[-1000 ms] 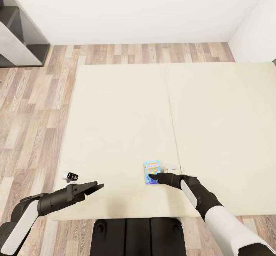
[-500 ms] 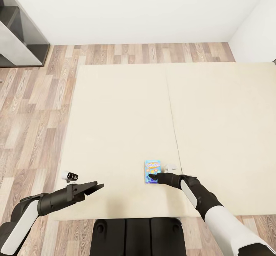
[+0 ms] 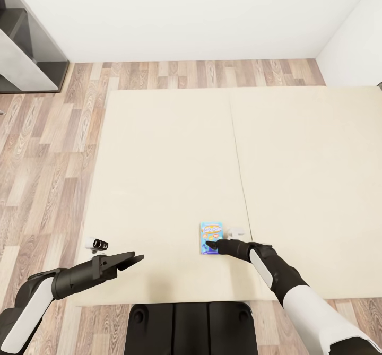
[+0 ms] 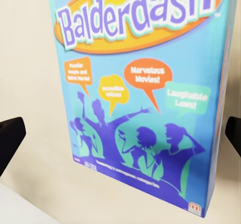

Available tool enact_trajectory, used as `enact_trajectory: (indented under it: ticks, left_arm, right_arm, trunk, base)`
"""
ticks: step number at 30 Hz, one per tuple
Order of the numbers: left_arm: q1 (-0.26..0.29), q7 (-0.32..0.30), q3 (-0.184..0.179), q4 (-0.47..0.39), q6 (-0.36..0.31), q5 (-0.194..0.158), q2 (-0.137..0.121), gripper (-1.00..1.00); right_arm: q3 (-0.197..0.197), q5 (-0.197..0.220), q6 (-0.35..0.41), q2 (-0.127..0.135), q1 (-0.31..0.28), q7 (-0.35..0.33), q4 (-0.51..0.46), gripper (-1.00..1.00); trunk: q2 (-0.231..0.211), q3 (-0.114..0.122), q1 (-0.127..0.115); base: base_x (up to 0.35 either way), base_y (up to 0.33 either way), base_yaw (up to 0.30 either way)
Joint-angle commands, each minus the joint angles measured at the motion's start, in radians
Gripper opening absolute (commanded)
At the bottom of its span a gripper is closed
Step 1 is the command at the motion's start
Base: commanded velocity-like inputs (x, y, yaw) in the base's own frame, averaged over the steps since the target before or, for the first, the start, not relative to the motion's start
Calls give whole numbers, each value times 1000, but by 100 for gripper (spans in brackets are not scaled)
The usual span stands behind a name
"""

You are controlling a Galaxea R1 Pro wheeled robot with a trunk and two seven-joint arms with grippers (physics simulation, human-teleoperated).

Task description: Put all the toys in the child's room - the three board games (two on the bed and one on the table), the two jigsaw puzzles on the table, and the tennis ball on the table - inside the toy box on the table in the child's room.

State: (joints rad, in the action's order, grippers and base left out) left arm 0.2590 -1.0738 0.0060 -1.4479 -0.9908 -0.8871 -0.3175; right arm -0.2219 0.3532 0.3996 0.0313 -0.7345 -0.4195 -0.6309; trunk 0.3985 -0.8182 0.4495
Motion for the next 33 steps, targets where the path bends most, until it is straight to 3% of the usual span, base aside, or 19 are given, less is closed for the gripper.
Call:
enact_trajectory:
  ticks: [1, 33]
  left_arm:
    - [0, -2, 0, 0, -5, -1, 0, 100]
    - [0, -2, 0, 0, -5, -3, -2, 100]
  right_arm:
    - [-4, 7, 4, 1, 0, 2, -2, 100]
    - [-4, 6, -10, 15, -5, 5, -15, 100]
  trunk:
    - [1, -1, 1]
    - [1, -1, 1]
  base:
    - [0, 0, 0]
    - [0, 0, 0]
